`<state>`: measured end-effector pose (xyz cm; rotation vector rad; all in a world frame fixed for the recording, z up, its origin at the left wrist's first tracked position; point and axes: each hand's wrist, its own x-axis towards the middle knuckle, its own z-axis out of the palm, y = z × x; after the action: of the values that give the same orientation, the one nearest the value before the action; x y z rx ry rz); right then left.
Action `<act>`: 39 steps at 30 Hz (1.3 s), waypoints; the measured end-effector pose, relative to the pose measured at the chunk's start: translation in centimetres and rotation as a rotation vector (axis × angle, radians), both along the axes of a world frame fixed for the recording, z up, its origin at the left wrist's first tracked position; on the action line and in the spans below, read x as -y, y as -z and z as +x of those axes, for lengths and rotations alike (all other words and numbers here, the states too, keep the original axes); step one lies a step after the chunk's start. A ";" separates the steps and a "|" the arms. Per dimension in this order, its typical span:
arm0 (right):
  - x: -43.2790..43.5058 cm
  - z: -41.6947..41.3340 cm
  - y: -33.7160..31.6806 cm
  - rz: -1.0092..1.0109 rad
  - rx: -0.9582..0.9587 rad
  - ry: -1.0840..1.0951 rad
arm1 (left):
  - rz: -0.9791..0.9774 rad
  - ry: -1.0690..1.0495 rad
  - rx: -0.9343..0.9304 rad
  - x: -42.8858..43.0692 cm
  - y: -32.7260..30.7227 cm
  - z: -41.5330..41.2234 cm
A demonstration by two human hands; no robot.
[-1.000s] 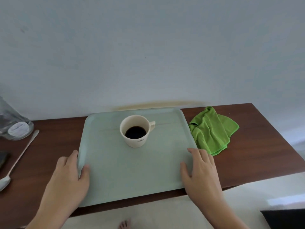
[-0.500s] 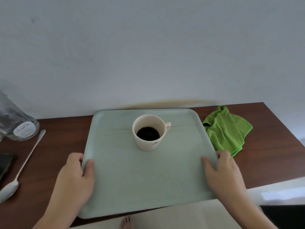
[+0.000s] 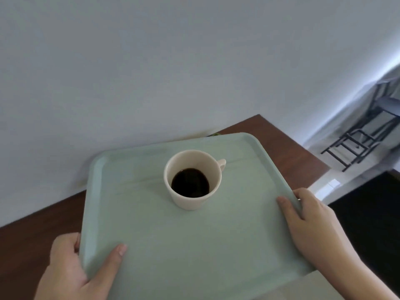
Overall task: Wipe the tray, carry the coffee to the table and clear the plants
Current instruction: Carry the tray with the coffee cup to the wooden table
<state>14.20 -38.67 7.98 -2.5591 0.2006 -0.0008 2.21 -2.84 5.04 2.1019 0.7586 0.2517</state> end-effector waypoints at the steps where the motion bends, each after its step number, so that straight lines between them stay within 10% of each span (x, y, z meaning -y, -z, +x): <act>1: 1.7 0.2 -0.1 0.013 0.006 0.025 | 0.002 0.034 -0.010 1.3 -0.3 1.1; 20: 43.3 0.3 0.7 0.037 0.108 0.518 | -0.110 0.582 0.077 43.4 -1.5 20.3; 39: 65.7 4.0 5.7 0.039 0.143 1.060 | -0.097 1.049 -0.017 75.4 4.8 41.2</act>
<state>18.18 -104.37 2.24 -2.1036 1.4258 -0.5595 43.41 -78.28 0.28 2.1217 -0.3720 -0.3682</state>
